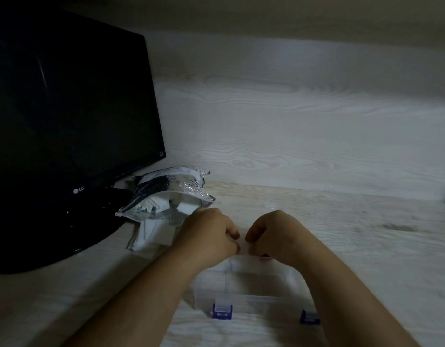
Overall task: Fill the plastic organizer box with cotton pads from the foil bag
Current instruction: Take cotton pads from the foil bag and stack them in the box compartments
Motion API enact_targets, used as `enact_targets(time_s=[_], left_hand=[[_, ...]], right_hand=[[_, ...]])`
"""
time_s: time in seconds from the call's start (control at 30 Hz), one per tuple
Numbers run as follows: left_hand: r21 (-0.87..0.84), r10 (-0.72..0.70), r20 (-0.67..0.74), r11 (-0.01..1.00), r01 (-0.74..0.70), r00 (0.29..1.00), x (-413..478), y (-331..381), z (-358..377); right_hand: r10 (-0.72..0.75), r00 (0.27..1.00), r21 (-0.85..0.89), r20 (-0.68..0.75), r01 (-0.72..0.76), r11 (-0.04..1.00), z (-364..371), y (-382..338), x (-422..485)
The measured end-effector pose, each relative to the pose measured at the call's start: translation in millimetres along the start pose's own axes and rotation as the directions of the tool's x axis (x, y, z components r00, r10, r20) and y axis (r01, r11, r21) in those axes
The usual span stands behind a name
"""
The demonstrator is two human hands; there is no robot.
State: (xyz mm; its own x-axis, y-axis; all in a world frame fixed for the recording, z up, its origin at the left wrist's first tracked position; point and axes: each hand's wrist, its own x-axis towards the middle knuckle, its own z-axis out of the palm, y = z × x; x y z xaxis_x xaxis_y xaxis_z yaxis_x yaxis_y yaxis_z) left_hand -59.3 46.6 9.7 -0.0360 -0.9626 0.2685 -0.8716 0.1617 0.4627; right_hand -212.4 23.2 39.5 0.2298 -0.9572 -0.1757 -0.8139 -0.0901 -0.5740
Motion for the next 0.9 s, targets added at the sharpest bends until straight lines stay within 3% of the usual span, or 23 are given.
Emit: enact_targets(time_s=[0.13, 0.43, 0.6, 0.73, 0.9], left_hand=[[-0.062, -0.019, 0.057, 0.998, 0.023, 0.998, 0.1, -1.2, -0.2], [-0.016, 0.027, 0.034, 1.0, -0.026, 0.999, 0.6, -4.9, 2.6], [-0.149, -0.104, -0.095, 0.985, 0.089, 0.99, 3.3, -12.9, -11.4], [0.057, -0.239, -0.225, 0.965, 0.257, 0.945, 6.1, -28.1, -24.3], [0.381, -0.348, -0.194, 0.835, 0.397, 0.917, 5.8, -48.9, -35.5]], right_hand=[[0.005, 1.0, -0.011, 0.015, -0.005, 1.0, 2.8, -1.0, 2.9], [-0.037, 0.999, -0.103, -0.005, 0.036, 0.994, 8.3, 1.4, 7.0], [-0.118, 0.985, -0.054, -0.122, 0.112, 0.992, 4.6, 6.1, 4.4], [-0.15, 0.977, -0.03, -0.15, 0.148, 0.989, 3.9, 5.6, 2.6], [-0.173, 0.972, -0.038, -0.158, 0.169, 0.985, 3.7, 5.8, 2.3]])
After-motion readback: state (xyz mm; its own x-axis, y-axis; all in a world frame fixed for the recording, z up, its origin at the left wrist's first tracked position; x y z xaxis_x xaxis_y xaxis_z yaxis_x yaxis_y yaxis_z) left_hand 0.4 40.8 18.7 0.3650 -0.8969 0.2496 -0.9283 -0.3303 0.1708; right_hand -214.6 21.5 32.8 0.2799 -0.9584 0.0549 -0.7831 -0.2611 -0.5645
